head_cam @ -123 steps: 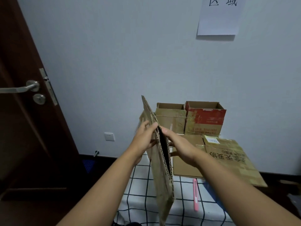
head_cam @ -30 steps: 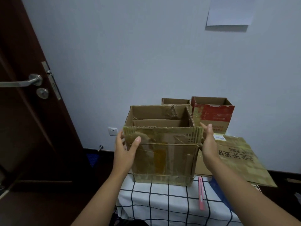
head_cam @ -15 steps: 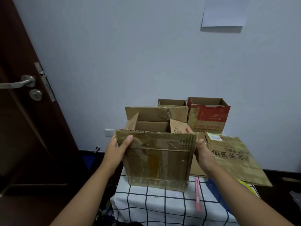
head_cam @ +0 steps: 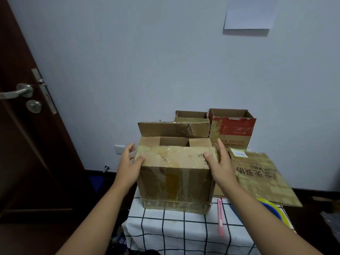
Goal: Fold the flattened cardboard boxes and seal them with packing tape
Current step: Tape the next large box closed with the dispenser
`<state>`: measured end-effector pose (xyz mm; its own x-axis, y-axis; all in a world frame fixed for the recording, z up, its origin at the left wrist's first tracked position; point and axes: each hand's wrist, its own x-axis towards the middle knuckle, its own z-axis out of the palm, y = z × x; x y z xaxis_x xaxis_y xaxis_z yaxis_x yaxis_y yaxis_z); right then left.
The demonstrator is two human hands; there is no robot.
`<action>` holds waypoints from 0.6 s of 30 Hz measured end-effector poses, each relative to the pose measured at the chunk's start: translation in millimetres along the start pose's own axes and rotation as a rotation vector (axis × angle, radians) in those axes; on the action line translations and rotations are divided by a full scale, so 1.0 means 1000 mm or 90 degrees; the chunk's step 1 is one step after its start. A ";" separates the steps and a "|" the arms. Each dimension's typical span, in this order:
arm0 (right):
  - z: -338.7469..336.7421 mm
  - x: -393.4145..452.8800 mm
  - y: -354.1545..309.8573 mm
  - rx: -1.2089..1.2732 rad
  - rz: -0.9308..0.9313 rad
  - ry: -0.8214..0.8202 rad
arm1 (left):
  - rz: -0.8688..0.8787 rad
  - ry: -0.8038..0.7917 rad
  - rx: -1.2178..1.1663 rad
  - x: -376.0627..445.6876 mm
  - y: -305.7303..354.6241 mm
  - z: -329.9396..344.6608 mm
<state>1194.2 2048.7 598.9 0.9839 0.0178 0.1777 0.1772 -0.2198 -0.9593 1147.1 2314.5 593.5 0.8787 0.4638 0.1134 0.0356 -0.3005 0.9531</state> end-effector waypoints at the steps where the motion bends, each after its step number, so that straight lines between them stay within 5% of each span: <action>1: 0.002 0.000 -0.001 -0.002 0.013 0.007 | -0.006 -0.004 -0.007 0.000 0.002 0.001; 10: -0.011 0.009 -0.009 0.000 0.021 -0.017 | -0.015 -0.026 0.013 -0.009 0.006 0.002; 14: -0.012 0.005 0.001 -0.036 0.007 -0.014 | 0.028 -0.051 0.212 0.000 0.016 -0.002; 18: -0.013 0.003 0.002 -0.026 0.019 -0.015 | 0.193 -0.090 0.450 0.022 0.047 0.006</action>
<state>1197.3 2035.3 600.1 0.9892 0.0334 0.1428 0.1465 -0.2601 -0.9544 1170.9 2305.0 639.2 0.9490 0.1804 0.2586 0.0374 -0.8788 0.4758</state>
